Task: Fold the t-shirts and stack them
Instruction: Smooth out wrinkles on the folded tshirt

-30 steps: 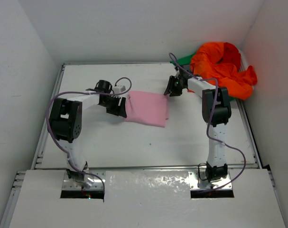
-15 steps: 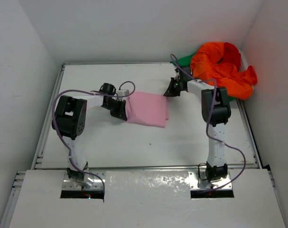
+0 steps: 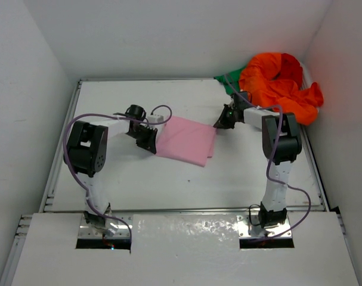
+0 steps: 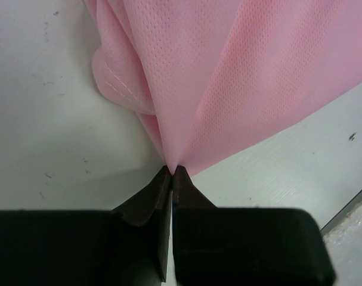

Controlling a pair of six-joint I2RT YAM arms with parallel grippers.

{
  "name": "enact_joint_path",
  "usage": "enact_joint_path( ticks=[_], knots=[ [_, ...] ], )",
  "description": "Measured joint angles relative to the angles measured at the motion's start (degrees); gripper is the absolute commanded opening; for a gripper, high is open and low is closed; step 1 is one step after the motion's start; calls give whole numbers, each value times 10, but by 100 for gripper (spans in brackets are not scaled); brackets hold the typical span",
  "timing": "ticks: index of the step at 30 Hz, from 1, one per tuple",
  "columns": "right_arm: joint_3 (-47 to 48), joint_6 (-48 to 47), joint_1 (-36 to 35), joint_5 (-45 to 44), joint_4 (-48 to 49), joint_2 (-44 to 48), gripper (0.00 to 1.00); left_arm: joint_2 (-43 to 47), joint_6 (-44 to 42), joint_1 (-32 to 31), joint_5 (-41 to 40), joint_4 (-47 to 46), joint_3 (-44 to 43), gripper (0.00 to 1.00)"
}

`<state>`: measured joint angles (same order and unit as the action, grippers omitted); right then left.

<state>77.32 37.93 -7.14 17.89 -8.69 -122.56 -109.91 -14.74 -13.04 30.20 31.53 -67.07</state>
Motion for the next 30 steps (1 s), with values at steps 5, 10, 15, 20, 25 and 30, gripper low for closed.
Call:
enact_joint_path(
  ticks=[5,10,15,20,25,30],
  knots=[
    [-49,-7,-1,0,8,33,0,0,-26,0,-8,20,-5,0],
    [-61,-31,-1,10,6,48,39,0,-47,0,-8,44,-12,27],
    [-32,-78,-1,6,-23,49,43,0,-73,0,-11,96,-41,37],
    [101,-145,-5,16,-82,34,49,2,-103,3,-27,126,-66,37],
    [322,-190,-43,78,-78,-54,61,2,-107,7,-8,141,-60,37],
    [402,-172,-130,142,-14,-154,61,16,-94,8,12,122,-26,38]
  ],
)
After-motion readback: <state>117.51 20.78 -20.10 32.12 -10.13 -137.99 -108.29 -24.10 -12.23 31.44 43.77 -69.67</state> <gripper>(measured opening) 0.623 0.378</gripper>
